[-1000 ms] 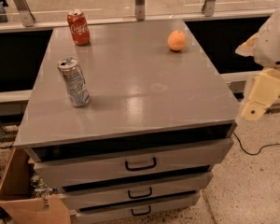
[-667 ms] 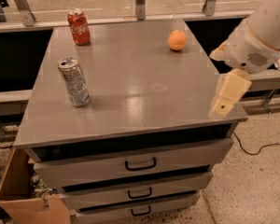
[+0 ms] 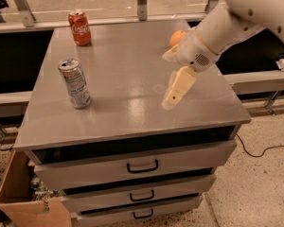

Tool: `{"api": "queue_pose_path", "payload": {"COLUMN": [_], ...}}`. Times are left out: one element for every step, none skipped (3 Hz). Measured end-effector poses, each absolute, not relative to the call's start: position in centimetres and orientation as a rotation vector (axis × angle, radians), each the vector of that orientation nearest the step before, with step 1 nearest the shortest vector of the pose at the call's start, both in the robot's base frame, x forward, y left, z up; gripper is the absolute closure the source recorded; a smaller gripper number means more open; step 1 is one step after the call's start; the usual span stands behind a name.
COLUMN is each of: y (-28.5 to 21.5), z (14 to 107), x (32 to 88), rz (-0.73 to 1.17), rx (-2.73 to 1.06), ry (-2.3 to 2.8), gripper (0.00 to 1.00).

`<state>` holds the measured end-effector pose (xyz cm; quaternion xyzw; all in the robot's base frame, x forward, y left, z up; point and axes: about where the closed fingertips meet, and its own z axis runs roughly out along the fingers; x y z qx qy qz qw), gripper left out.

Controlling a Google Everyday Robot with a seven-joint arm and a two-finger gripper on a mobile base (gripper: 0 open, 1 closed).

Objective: Move redbull can near orange

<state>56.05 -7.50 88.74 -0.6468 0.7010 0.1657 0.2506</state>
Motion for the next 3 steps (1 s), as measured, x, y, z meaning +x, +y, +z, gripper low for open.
{"api": "queue_pose_path", "payload": {"y": [-2.5,1.7,7.0], "z": [88.4,88.3,88.0], "x": [57.1,57.0,56.9], "rz": [0.625,0.761,0.87], "rx": [-1.705,-1.648,-1.606], "ry": [1.788,1.682,1.538], "gripper": [0.0,0.0,0.0]}}
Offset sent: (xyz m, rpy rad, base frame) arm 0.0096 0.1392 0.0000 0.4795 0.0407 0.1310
